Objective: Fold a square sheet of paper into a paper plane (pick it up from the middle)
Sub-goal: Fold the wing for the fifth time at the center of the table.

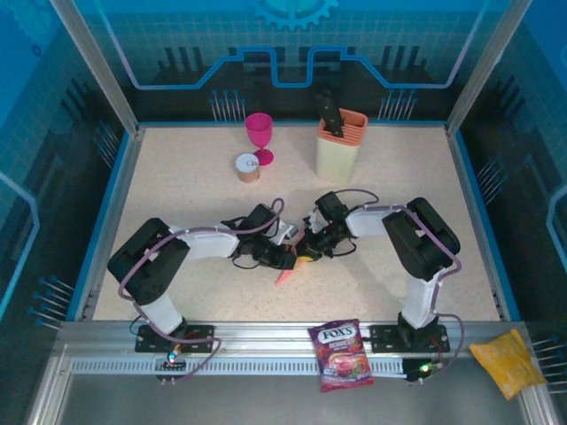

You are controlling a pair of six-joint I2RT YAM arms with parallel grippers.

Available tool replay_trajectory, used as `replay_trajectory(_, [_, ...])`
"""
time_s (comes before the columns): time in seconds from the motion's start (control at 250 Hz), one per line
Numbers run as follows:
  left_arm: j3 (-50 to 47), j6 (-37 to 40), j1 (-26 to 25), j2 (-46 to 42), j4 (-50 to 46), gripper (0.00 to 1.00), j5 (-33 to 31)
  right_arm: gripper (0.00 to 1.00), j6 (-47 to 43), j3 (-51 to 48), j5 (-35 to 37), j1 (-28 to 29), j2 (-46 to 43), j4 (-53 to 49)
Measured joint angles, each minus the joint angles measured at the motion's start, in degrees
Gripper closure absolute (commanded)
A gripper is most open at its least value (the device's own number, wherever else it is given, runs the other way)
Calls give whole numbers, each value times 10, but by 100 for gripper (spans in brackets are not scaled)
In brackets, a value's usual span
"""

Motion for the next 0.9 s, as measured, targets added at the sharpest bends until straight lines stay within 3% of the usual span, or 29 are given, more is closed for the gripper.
replay_trajectory(0.451, [-18,10,0,21,9,100,-13,100,0,7,-2,0,4,-12])
replay_trajectory(0.903, [-69,-9,-12,-11,70,100,-45,100,4,11,-7,0,14,-20])
